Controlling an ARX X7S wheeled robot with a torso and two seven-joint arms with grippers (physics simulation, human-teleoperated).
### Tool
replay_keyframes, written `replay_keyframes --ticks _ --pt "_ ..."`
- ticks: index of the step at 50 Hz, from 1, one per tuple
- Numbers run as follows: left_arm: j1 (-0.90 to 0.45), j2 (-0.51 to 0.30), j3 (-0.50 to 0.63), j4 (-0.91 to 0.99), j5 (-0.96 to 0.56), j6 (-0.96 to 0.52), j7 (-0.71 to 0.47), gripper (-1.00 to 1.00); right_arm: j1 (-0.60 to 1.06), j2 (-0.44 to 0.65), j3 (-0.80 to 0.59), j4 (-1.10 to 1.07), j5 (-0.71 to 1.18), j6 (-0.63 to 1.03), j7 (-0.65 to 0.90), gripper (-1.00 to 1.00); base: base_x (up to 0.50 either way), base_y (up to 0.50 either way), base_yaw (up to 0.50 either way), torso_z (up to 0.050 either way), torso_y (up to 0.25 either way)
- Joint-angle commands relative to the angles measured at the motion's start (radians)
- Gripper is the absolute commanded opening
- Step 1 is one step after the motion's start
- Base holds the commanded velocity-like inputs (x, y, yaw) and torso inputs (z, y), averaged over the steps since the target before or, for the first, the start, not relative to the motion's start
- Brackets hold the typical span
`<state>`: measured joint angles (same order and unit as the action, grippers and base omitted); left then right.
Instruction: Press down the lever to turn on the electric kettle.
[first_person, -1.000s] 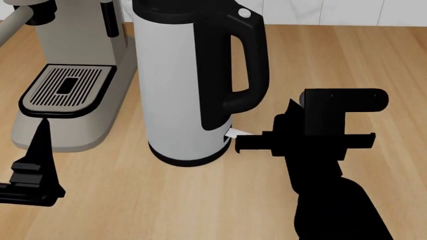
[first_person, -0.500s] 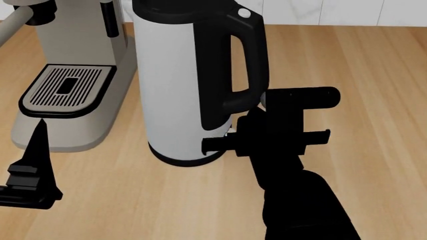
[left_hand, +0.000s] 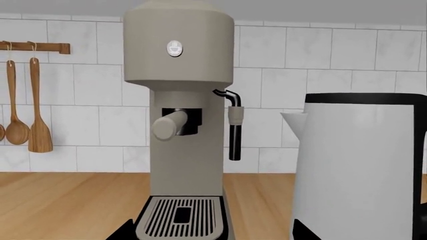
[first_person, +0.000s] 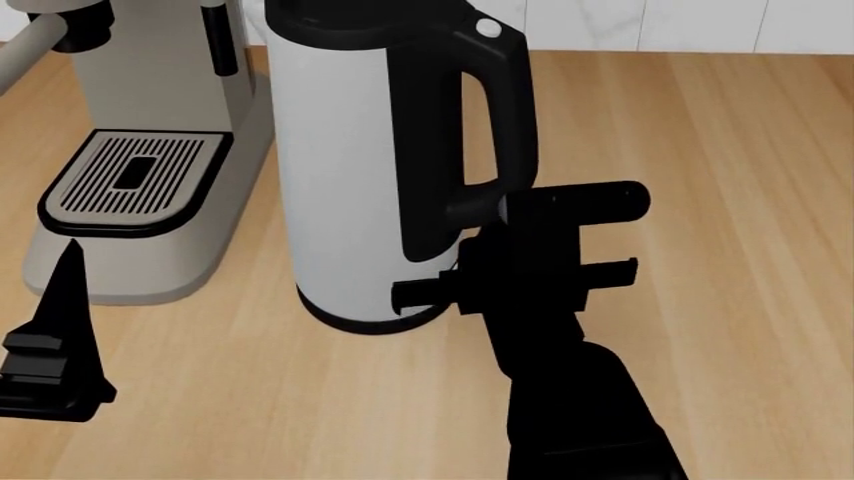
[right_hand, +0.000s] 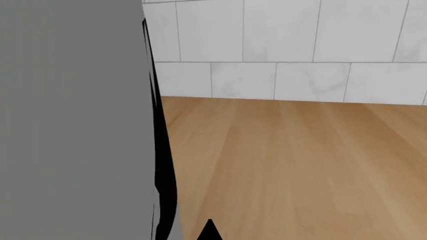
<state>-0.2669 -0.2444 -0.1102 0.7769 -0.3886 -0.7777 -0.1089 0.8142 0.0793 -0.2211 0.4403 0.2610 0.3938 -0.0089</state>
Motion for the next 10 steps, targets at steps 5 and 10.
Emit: replay_keyframes --ticks 5,10 --pt "0.005 -0.005 -0.008 0.003 -0.016 0.006 -0.004 1.0 -0.048 -0.004 -0.028 0.216 0.007 -0.076 -0.009 -1.0 0.01 0.0 0.0 -0.003 0.0" --pt "0.001 -0.007 -0.004 0.002 -0.017 0.006 -0.007 1.0 -0.06 0.002 -0.028 0.237 0.012 -0.096 -0.012 -1.0 0.0 0.0 0.0 0.0 0.0"
